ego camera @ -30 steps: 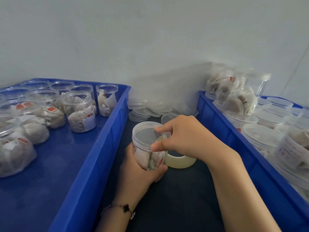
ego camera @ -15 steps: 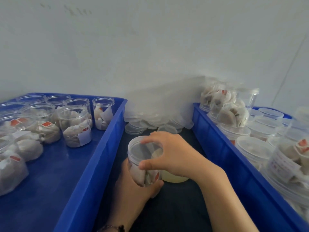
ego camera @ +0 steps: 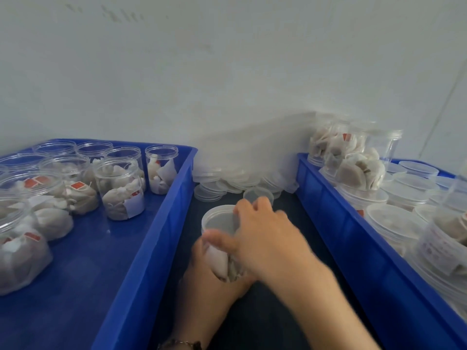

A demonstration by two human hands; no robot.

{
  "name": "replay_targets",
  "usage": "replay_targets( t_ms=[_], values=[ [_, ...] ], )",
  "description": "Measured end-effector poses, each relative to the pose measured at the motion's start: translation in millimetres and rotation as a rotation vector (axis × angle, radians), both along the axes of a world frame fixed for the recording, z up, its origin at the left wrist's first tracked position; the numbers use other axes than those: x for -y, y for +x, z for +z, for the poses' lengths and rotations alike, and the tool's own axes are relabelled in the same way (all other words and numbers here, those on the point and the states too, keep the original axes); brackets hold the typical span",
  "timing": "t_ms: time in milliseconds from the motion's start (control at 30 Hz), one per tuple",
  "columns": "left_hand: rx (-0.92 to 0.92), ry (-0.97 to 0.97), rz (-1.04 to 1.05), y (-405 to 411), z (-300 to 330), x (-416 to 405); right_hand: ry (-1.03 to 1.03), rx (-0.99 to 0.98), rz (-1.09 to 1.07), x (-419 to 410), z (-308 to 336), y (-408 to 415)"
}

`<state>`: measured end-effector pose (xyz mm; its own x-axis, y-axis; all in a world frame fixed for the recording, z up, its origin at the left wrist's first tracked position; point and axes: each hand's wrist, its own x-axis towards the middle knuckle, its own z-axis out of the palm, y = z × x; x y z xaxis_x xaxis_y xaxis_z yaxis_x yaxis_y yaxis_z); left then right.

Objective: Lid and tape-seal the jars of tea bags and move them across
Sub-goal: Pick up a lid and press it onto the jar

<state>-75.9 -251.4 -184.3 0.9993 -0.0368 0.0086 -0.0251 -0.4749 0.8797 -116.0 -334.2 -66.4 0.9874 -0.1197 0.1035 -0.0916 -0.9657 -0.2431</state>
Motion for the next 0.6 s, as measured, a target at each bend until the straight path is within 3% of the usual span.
replay_targets(
  t_ms=[67,167,267,367,433,500,600],
  values=[
    [0.065,-0.08,0.023,-4.8,-0.5,-4.6,0.142,-0.018,-0.005,21.2,10.6,-3.3],
    [0.166,-0.139,0.048,-10.4,-8.0,-8.7,0.157,0.134,-0.064,49.2,14.1,3.1],
    [0.144,-0.14,0.056,-8.0,-9.4,-8.6,0.368,0.259,0.002,51.9,6.7,16.5],
    [0.141,-0.127,0.051,-6.5,-9.6,-8.6,0.554,0.111,0.248,39.2,-0.1,21.0],
    [0.161,-0.126,0.053,-6.9,-10.9,-8.8,0.507,-0.008,0.328,40.5,-1.1,17.8],
    [0.163,-0.134,0.055,-7.5,-11.1,-9.5,0.431,-0.004,0.274,54.0,6.7,11.9],
    [0.174,-0.145,0.061,-9.0,-9.6,-9.4,0.588,0.099,0.156,75.3,21.8,0.8]
  ],
)
